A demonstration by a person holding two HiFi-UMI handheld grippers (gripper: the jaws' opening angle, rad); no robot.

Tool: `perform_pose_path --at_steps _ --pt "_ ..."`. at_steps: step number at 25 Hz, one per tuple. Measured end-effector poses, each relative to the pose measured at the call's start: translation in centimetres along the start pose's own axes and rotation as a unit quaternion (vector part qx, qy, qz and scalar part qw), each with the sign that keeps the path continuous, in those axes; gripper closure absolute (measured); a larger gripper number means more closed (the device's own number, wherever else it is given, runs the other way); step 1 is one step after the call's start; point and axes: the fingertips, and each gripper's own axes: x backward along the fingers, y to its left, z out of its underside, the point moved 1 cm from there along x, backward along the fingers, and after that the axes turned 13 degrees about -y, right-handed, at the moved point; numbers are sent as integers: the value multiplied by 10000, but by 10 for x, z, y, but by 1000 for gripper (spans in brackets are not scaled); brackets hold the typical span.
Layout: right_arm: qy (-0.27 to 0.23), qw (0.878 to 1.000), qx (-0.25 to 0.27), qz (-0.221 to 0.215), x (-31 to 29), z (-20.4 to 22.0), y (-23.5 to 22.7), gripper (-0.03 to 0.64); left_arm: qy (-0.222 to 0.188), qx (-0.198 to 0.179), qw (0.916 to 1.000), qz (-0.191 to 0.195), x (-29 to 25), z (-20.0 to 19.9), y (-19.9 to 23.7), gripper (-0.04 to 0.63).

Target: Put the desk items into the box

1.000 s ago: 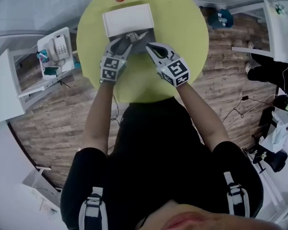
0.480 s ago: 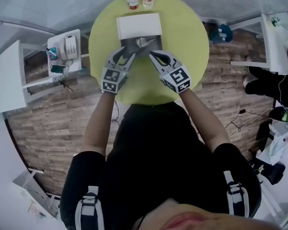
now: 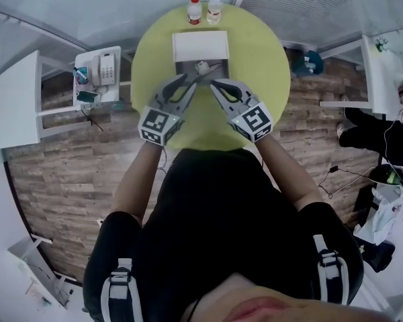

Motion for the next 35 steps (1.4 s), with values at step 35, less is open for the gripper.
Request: perform_pose_path --at_steps 35 --pt "-609 9979 -193 -140 17 -61 2 600 -492 -243 9977 389 -3 -54 -44 583"
